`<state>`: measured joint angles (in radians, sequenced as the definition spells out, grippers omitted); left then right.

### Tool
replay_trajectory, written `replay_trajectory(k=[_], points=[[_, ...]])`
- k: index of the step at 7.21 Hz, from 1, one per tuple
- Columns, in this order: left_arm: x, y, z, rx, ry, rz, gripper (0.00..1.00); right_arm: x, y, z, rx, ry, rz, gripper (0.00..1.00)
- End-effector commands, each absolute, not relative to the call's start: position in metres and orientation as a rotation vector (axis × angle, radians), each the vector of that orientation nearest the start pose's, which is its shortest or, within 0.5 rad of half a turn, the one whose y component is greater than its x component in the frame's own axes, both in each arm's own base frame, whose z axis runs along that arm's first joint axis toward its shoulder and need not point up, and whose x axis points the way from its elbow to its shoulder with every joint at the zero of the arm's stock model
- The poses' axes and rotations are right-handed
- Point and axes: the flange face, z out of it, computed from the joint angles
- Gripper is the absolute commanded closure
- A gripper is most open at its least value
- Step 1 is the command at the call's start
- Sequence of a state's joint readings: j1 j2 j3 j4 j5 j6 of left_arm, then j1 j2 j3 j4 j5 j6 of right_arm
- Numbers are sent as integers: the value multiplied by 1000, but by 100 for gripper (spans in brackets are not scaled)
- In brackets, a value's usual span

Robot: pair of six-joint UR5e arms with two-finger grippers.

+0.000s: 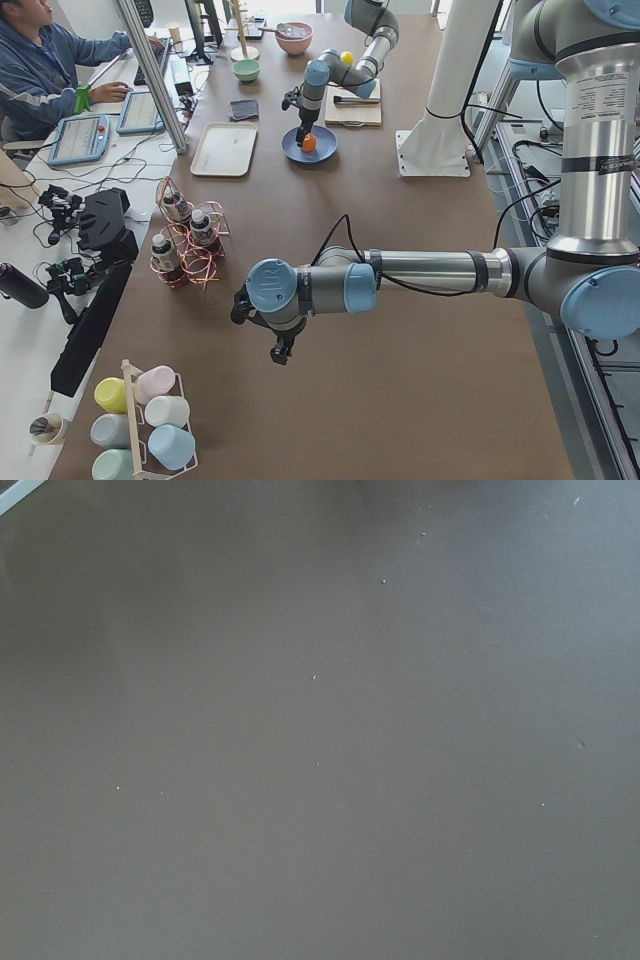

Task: Pick orange to plate

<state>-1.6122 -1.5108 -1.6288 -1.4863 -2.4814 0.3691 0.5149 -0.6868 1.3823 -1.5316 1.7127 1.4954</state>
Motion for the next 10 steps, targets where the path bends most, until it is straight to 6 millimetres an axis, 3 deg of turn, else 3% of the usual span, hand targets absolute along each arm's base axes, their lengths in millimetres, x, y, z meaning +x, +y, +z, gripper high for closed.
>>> replay_trajectory(k=[1, 2, 4, 5, 7, 8, 10], points=[[-80, -459, 664, 74, 820, 259, 2, -539, -542, 199, 57, -772, 346, 0], [-82, -458, 666, 38, 795, 214, 2, -483, -563, 231, 55, -767, 296, 0], [-82, -471, 654, -19, 800, 172, 2, -344, -568, 292, 68, -785, 130, 0], [-83, -469, 656, -19, 802, 169, 2, -294, -554, 337, 86, -755, 69, 0], [-83, -470, 655, -15, 803, 171, 2, -188, -552, 432, 121, -660, -36, 0], [-83, -469, 655, -14, 804, 171, 2, -141, -550, 467, 99, -665, -56, 0], [-82, -470, 653, -10, 807, 172, 2, -20, -516, 548, 111, -655, -139, 0]])
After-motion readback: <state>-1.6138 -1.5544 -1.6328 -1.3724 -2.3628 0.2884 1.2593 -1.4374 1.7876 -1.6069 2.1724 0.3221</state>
